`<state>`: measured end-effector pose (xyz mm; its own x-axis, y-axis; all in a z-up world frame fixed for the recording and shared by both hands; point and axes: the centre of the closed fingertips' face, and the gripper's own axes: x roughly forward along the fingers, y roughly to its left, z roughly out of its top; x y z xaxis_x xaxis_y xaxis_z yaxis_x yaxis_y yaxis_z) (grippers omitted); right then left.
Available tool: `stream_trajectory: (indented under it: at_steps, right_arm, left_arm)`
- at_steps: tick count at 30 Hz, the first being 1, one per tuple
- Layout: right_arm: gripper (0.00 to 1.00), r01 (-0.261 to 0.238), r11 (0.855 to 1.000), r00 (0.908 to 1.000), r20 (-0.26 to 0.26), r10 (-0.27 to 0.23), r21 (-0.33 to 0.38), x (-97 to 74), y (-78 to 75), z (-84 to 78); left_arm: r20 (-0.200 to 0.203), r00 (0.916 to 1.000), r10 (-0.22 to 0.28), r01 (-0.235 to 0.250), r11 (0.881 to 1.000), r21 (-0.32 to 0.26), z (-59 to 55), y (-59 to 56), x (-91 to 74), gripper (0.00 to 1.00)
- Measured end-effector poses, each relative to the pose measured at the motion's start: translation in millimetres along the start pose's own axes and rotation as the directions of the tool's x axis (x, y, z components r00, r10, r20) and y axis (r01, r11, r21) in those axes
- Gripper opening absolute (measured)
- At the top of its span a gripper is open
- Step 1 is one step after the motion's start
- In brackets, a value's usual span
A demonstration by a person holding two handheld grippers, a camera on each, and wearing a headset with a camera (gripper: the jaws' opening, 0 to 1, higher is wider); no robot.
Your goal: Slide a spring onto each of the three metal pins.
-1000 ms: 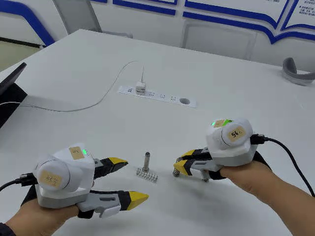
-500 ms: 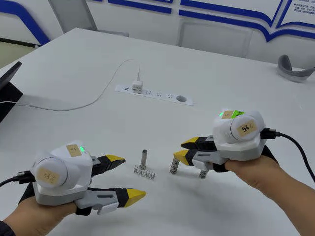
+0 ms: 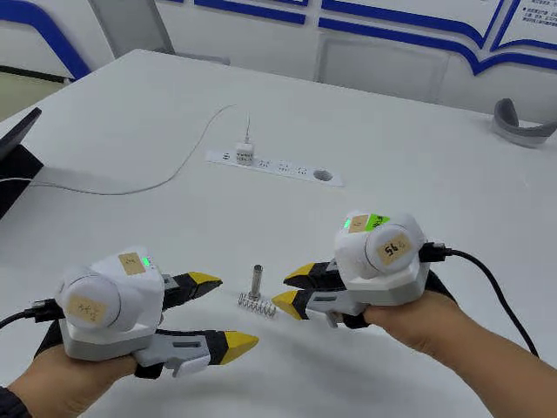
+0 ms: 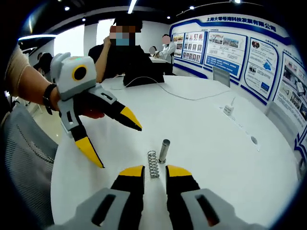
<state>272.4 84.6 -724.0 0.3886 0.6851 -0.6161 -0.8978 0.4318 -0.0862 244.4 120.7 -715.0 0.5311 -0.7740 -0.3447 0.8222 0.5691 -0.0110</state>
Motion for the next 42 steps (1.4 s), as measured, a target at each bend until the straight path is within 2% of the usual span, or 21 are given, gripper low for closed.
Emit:
stream_trajectory:
  at_steps: [14, 27, 42]
  right_arm:
    - [0.16, -0.017, 1.000, 0.9969, -0.077, 0.018, 0.018, 24.8, 1.2, -20.4]
    - [0.15, -0.023, 1.000, 0.9941, -0.106, 0.024, 0.012, 33.6, 1.8, -28.4]
    - [0.11, -0.037, 0.999, 0.9928, -0.112, 0.041, 0.038, 30.8, 4.0, -29.8]
  left_arm:
    - [-0.007, 1.0000, 0.005, -0.005, 1.000, -0.003, -2.7, 2.7, -1.8, 0.56]
    - [-0.013, 0.9999, 0.008, -0.008, 1.000, -0.008, -5.4, 4.2, -3.1, 0.55]
    - [-0.016, 0.9998, 0.009, -0.009, 1.000, -0.010, -7.5, 4.1, -4.1, 0.55]
